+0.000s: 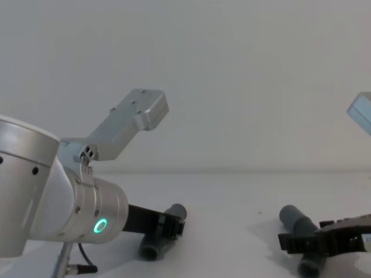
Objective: Use both hands to pick up one end of the pipe from the table, align the ends, and insert them.
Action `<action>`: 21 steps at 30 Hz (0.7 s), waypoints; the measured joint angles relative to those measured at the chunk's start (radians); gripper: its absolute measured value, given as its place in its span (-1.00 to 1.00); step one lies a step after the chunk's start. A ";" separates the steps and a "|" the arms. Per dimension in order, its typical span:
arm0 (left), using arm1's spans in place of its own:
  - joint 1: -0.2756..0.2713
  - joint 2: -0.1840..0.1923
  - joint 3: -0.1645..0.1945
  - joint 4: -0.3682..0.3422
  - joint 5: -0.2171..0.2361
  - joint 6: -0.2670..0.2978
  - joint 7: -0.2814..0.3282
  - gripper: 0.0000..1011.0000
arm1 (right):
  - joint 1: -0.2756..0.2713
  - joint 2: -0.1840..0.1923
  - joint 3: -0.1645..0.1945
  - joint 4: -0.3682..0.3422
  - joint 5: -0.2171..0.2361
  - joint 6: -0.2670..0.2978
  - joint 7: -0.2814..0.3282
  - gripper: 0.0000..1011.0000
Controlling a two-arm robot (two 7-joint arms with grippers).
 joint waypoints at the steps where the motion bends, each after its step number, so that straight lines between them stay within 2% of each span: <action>1: 0.000 0.000 0.000 0.000 0.000 0.000 0.000 -0.32 | 0.000 0.000 0.000 0.000 0.000 0.000 0.001 0.79; 3: 0.000 0.000 0.000 0.000 0.000 0.000 0.000 -0.32 | 0.000 -0.001 0.001 0.000 0.000 0.001 0.004 0.64; 5: 0.000 0.000 0.000 0.000 0.000 0.000 0.000 -0.32 | 0.000 -0.001 0.002 0.001 0.000 0.003 0.006 0.58; 9: 0.000 0.000 0.000 0.000 0.000 0.000 0.000 -0.32 | 0.001 -0.002 0.002 0.001 0.000 0.004 0.009 0.25; 15: 0.000 0.000 0.000 0.000 0.000 0.000 0.000 -0.32 | 0.001 -0.002 0.003 0.001 0.000 0.005 0.012 -0.09; 17: 0.000 0.000 0.000 0.000 0.000 0.000 0.000 -0.32 | 0.001 -0.002 0.003 0.001 0.000 0.005 0.012 -0.28; 19: 0.000 0.000 0.000 0.000 0.000 0.000 0.000 -0.32 | 0.001 -0.002 0.003 0.002 0.000 0.006 0.013 -0.36; 20: 0.000 0.000 0.000 0.000 0.000 0.000 0.000 -0.32 | 0.001 -0.003 0.003 0.002 0.000 0.006 0.014 -0.46; 21: 0.000 0.000 0.000 0.000 0.000 0.000 0.000 -0.32 | 0.001 -0.003 0.003 0.002 0.000 0.006 0.014 -0.46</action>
